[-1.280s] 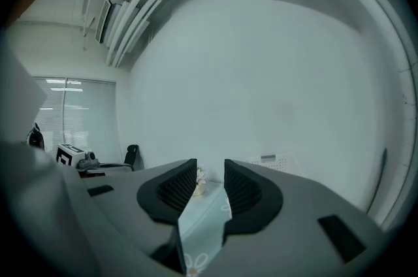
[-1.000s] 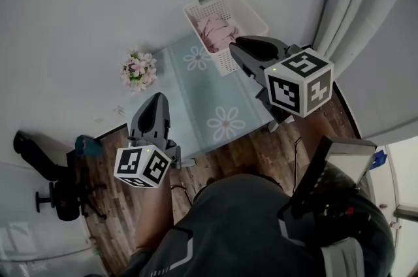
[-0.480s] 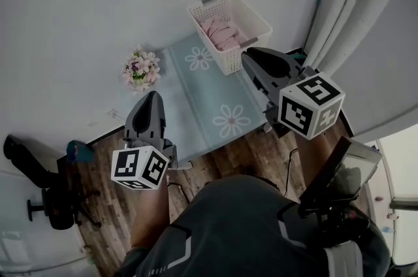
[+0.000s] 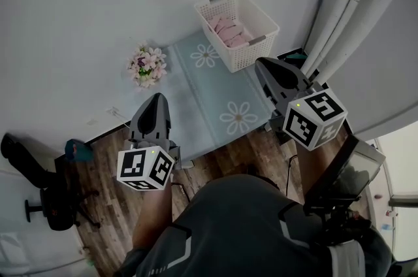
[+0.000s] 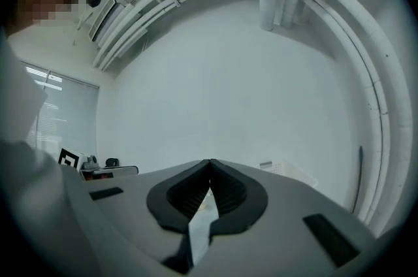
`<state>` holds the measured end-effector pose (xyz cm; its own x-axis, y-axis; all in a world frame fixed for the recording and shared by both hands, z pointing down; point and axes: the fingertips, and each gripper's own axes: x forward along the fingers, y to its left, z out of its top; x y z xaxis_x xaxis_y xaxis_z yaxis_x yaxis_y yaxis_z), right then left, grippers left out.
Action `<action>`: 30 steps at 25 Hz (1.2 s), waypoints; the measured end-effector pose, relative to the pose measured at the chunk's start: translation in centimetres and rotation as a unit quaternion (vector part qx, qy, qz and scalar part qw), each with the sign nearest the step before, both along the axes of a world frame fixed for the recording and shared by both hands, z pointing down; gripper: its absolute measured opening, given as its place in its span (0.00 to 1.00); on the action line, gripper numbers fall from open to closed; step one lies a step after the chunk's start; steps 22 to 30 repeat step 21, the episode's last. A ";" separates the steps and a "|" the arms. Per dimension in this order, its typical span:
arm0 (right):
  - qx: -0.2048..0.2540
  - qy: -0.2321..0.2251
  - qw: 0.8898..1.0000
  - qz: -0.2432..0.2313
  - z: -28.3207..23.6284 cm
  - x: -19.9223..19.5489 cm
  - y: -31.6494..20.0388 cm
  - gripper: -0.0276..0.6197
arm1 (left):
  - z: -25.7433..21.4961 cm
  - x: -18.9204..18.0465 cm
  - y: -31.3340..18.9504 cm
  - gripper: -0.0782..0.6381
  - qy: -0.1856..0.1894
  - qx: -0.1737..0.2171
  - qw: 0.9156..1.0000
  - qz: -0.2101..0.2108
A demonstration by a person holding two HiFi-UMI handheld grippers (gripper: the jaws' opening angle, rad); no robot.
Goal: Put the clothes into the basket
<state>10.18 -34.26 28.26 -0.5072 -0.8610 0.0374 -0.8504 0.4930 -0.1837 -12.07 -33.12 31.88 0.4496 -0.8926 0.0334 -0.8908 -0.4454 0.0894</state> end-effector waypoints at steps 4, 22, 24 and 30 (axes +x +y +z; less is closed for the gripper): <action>0.002 0.006 1.000 0.002 0.2 -0.6 0.1 0.07 | 0.3 -0.9 -0.2 0.12 0.001 -0.005 1.000 -0.004; 0.011 0.013 1.000 -0.005 0.4 -1.4 0.1 0.07 | 0.7 -1.0 -1.0 0.12 0.015 -0.004 1.000 -0.009; 0.011 0.013 1.000 -0.005 0.4 -1.4 0.1 0.07 | 0.7 -1.0 -1.0 0.12 0.015 -0.004 1.000 -0.009; 0.011 0.013 1.000 -0.005 0.4 -1.4 0.1 0.07 | 0.7 -1.0 -1.0 0.12 0.015 -0.004 1.000 -0.009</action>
